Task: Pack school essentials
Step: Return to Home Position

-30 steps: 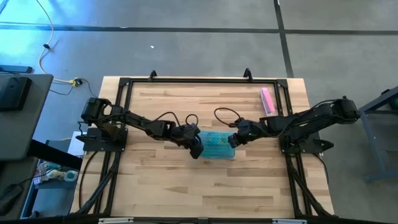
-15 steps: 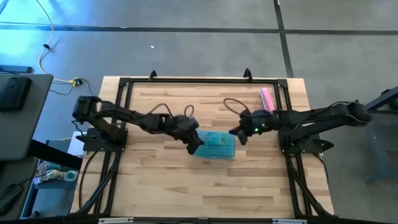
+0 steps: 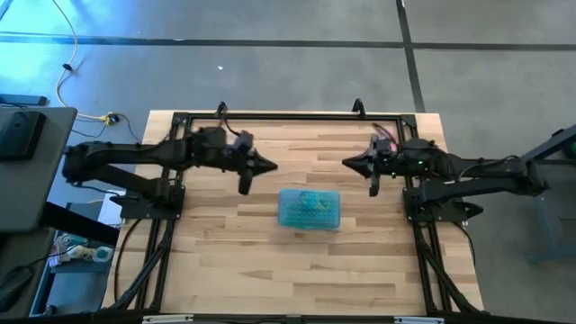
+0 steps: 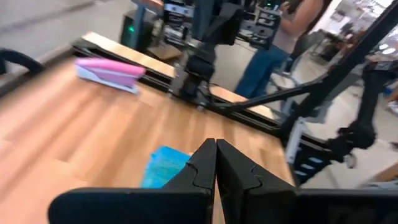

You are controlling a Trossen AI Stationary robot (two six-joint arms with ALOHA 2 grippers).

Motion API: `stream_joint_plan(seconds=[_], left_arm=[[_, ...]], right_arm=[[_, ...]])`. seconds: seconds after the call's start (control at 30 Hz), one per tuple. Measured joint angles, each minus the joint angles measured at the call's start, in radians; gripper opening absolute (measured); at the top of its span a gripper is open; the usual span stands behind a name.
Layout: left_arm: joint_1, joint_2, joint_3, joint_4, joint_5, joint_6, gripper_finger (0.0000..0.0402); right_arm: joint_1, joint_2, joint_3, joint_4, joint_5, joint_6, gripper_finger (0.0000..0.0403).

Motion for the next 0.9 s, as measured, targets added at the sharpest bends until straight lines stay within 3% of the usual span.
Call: stream_joint_plan(seconds=[0.13, 0.27, 0.6, 0.9], left_arm=[[0.032, -0.078, -0.016, -0.066, -0.034, 0.063, 0.0], [0.049, -0.14, -0.122, -0.024, -0.068, 0.054, 0.0], [0.063, -0.257, -0.511, 0.429, 0.005, -0.038, 0.0], [0.063, -0.377, -0.747, 0.681, -0.034, -0.142, 0.0]], right_arm=[[-0.024, -0.049, 0.0, 0.04, 0.005, -0.042, 0.0002], [-0.047, -0.086, 0.0, 0.055, 0.018, -0.049, 0.0002], [-0.126, -0.182, 0.0, 0.055, 0.047, -0.141, 0.0002], [-0.22, -0.379, 0.0, -0.062, 0.047, -0.146, 0.0002]])
